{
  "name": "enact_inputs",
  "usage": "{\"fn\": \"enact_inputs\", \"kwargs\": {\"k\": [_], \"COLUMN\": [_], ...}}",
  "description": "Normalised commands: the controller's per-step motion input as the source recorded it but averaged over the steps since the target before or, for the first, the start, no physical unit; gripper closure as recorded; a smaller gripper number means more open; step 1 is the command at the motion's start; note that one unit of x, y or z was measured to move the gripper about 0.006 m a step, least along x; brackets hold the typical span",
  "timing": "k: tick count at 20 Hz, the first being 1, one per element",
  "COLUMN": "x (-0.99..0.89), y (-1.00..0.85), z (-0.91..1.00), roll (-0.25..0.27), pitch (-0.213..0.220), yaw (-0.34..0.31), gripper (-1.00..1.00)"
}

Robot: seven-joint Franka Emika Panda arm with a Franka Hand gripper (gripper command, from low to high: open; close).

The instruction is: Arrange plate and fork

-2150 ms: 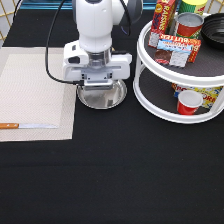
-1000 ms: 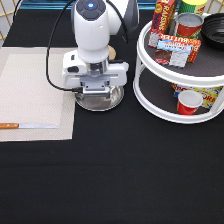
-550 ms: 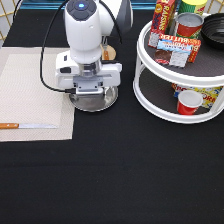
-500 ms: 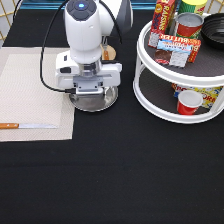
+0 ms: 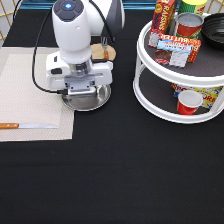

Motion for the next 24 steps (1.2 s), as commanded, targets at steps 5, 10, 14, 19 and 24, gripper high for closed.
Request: {"fn": "enact_inputs", "kwargs": {"k": [5, 10, 14, 19, 24], "x": [0.30, 0.40, 0.43, 0.39, 0.39], "y": [-0.66, -0.62, -0.63, -0.69, -0.72], "z": [0.08, 0.11, 0.06, 0.00, 0.00], "roll": [0.151, 0.082, 0.041, 0.036, 0.047], "pitch": [0.153, 0.047, 0.001, 0.000, 0.000], "yaw": [-0.004, -0.031, -0.042, -0.029, -0.016], "gripper": [-1.00, -1.00, -1.00, -1.00, -1.00]}}
